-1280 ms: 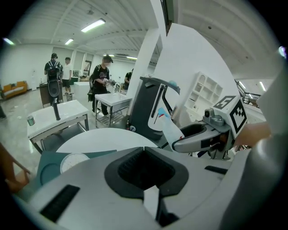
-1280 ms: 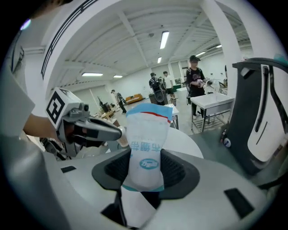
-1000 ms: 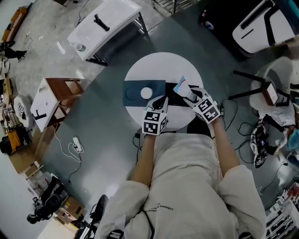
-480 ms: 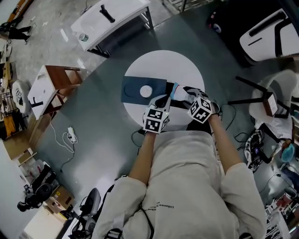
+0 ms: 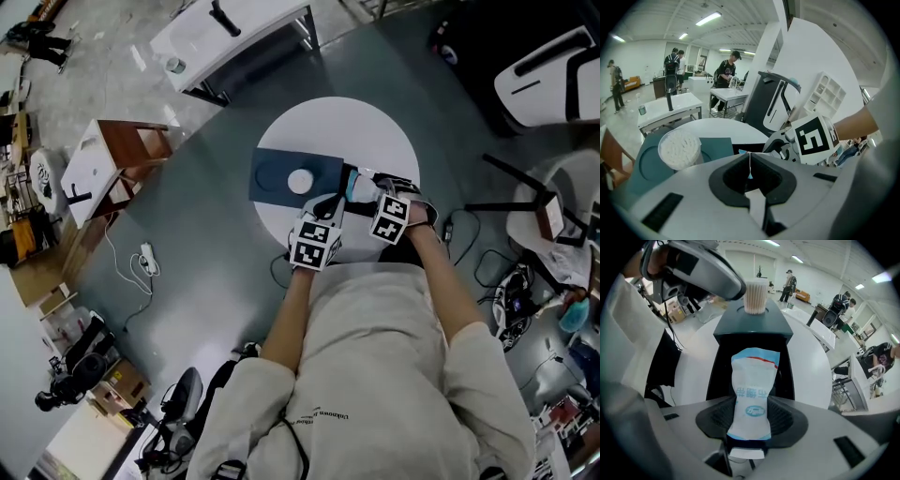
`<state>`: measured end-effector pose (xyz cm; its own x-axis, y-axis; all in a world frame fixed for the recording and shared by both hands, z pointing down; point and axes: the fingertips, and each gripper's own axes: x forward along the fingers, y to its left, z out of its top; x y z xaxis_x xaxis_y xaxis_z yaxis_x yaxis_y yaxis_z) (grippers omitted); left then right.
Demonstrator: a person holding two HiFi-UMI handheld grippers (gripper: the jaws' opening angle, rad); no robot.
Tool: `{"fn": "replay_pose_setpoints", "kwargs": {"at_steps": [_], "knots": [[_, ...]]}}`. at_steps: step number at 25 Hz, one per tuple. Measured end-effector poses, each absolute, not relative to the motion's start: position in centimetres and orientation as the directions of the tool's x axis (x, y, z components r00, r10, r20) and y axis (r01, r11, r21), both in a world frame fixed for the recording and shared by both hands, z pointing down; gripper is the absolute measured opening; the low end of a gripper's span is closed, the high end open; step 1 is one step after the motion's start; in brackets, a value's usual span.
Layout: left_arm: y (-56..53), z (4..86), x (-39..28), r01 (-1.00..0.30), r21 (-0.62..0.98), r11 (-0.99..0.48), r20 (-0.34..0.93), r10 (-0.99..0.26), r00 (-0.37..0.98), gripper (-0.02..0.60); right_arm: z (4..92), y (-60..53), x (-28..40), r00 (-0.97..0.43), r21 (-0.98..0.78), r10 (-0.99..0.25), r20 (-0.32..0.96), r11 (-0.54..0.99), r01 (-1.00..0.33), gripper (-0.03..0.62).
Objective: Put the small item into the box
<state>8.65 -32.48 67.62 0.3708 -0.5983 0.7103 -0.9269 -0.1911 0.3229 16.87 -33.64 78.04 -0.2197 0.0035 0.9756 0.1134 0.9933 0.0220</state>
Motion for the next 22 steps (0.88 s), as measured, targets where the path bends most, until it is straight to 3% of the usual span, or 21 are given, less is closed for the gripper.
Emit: {"fn": "replay_pose_setpoints", "kwargs": {"at_steps": [9, 22], "knots": [[-31.0, 67.7, 8.0, -0.933, 0.318, -0.168, 0.717, -0.602, 0.352, 0.021, 79.5, -33.0, 16.9, -0.176, 0.034, -0.009, 0.984, 0.99, 0.14, 0.216], [-29.7, 67.0, 5.9, -0.931, 0.319, -0.18, 0.703, -0.614, 0.36, 0.021, 79.2, -32.7, 15.8, -0.243, 0.054, -0.037, 0.969, 0.997, 0.062, 0.238]]}}
